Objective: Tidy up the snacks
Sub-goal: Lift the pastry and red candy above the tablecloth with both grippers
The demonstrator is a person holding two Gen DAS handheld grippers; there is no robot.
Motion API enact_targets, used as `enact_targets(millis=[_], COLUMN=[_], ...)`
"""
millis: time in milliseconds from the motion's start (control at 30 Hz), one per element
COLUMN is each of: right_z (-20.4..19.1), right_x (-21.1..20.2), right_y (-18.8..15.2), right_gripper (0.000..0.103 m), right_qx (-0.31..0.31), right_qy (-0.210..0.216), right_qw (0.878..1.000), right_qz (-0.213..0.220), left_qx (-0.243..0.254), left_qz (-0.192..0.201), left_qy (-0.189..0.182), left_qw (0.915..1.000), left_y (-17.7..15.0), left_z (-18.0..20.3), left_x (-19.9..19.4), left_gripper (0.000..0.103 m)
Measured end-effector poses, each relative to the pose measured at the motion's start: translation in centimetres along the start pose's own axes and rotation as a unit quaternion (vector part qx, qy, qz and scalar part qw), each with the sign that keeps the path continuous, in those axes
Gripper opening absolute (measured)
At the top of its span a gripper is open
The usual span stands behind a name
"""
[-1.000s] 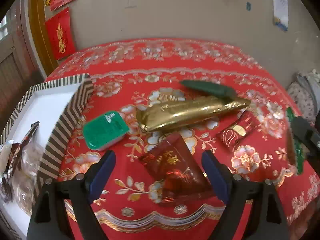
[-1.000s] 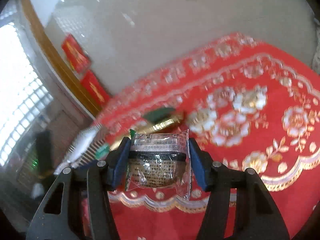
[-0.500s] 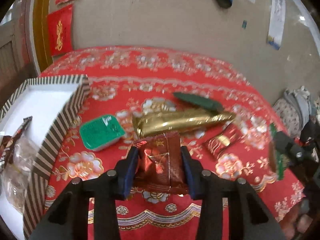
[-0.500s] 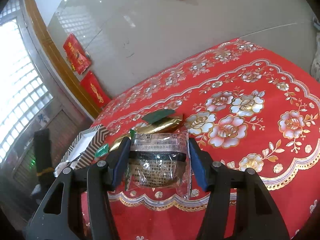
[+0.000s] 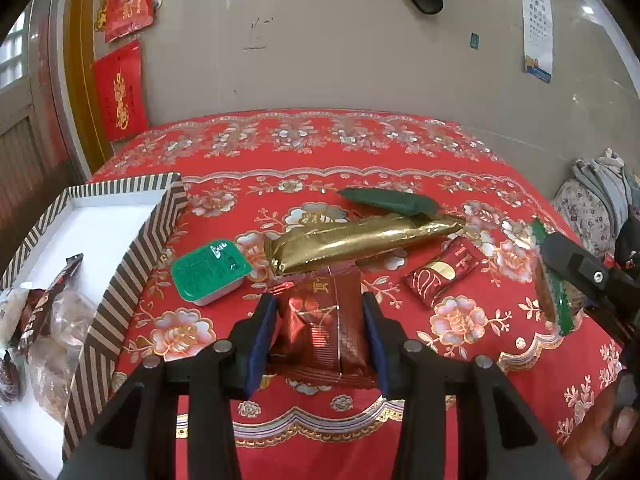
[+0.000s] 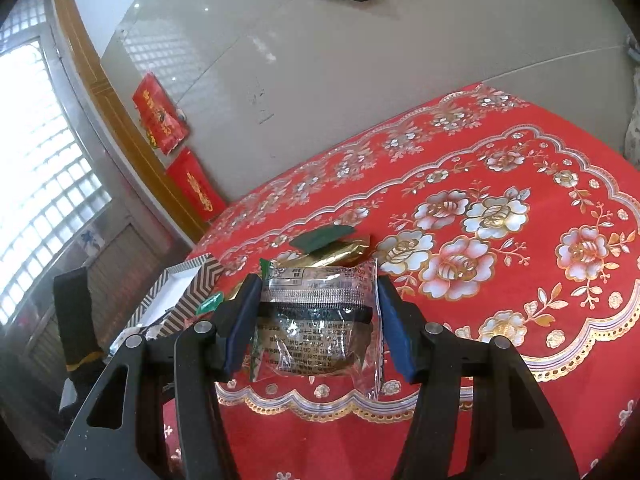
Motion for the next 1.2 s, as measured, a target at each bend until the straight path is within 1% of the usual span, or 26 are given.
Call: enact_targets(millis=[1100,1167,1200], right_z=[-0.31,-0.35,-0.39], right_x=[0.01,-0.01,0.05], right_y=[0.02,0.03,0.02], right_gripper=[0.057,0.057,0.057], right_qx=[-0.004,-0.003,-0.004], right_qy=[0.012,0.017,0.02], right_qw=[1.0,1.0,1.0], right_qz=[-0.002,-0.002,-0.003], left_qx=[-0.012,-0.018,-0.027], left_qz=[0.003,0.001,-0.001], left_qy=[-0.009,-0.016,-0.025], left_qw=[0.9999,0.9997,0.9993], left_y=[0.13,0.23,0.42], left_z=[-0.08,-0.19,-0.46], left_x=[-0.33,-0.4,-0.57], left_gripper=[0.045,0.045,0.045])
Point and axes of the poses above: each gripper's, at about its wrist camera, not at the fingertips, and x roughly the way its jaws point, z to its right, y to its top, the point moved 4 cm from there along x, roughly the way its jaws point, and after that the axes turned 10 degrees about z, right-handed, at the moved point
